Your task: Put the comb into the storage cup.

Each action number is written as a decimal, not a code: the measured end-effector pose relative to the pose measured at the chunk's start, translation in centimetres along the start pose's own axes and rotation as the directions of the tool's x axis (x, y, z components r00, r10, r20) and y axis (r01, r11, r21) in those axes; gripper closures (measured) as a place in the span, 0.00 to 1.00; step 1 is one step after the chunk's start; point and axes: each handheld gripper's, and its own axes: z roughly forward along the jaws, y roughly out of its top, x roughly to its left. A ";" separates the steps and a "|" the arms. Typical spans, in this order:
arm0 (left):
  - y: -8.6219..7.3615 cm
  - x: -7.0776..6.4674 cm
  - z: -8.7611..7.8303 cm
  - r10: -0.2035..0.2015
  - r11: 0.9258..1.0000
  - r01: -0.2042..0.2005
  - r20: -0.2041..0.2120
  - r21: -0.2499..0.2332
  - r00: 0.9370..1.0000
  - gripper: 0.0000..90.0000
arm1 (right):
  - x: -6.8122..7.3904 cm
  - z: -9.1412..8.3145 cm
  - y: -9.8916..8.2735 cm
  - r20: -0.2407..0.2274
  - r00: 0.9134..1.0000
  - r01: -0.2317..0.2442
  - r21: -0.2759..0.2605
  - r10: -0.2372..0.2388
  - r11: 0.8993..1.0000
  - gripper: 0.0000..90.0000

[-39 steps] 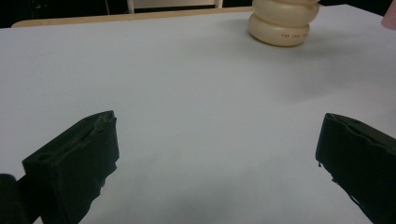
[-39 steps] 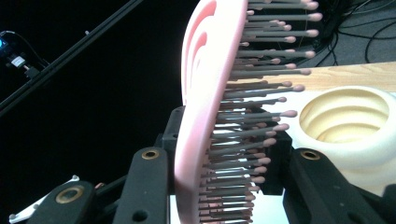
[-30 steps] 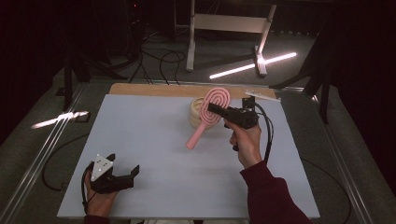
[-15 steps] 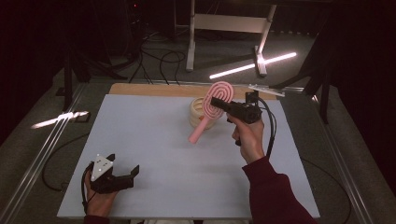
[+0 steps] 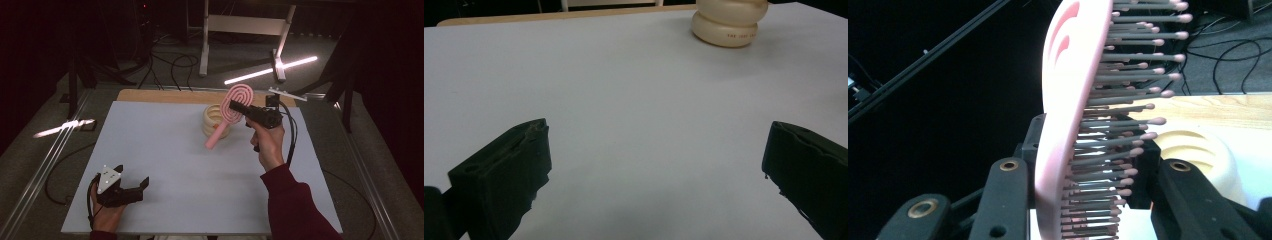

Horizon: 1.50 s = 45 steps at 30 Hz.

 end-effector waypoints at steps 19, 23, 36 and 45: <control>0.0 0.0 0.0 -0.005 1.000 0.005 -0.005 0.008 1.000 0.00 | -1.0 0.0 0.5 0.034 0.999 -0.017 -0.063 0.019 0.998 0.71; 0.0 0.0 0.1 -0.005 1.000 0.005 -0.007 0.010 1.000 0.00 | -0.9 0.0 1.1 0.049 0.999 -0.002 -0.066 0.005 0.998 0.71; -0.1 0.1 0.1 -0.008 1.000 0.008 -0.009 0.016 1.000 0.00 | -0.9 0.4 2.2 0.084 0.996 0.019 -0.085 -0.012 0.996 0.71; -0.1 0.1 0.1 -0.011 1.000 0.011 -0.010 0.020 1.000 0.00 | -1.0 0.8 2.5 0.095 0.995 0.019 -0.095 -0.010 0.995 0.71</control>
